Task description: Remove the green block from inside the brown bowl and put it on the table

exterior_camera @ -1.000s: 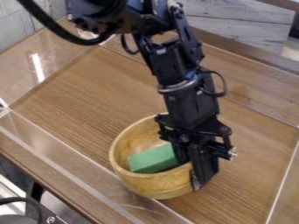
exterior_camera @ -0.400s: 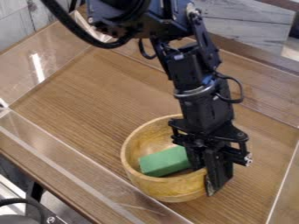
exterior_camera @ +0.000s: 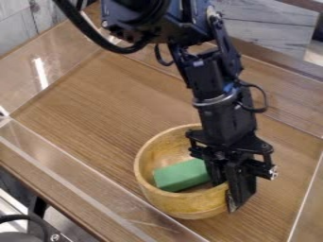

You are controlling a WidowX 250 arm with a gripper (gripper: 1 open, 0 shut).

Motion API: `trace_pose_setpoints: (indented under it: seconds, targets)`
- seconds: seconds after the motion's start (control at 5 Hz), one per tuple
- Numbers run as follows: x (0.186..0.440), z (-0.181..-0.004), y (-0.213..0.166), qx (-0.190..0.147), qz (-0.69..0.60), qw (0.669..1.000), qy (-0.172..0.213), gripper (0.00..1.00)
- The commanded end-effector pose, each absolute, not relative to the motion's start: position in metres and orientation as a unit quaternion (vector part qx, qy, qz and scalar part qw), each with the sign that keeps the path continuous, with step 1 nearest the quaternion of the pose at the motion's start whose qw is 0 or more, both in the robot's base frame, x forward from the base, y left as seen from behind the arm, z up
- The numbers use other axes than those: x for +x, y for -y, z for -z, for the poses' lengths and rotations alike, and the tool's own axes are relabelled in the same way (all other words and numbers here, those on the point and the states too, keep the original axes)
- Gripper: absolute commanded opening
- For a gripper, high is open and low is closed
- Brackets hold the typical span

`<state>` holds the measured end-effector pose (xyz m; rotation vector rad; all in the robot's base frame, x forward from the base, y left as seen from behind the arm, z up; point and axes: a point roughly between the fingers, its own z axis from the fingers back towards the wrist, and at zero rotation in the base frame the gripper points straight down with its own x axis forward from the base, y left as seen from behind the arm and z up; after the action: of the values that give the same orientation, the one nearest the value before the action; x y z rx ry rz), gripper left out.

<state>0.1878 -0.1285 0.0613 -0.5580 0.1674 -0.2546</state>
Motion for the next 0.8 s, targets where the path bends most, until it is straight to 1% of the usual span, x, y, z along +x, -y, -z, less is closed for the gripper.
trace_pose_setpoints:
  seconds: [0.0,0.6]
  targets:
    - [0.169,-0.0313,0.1444,-0.279,0.13,0.94,-0.15,0.0]
    - [0.1641,-0.0224,0.1471,-0.275,0.124,0.937,-0.174,0.0]
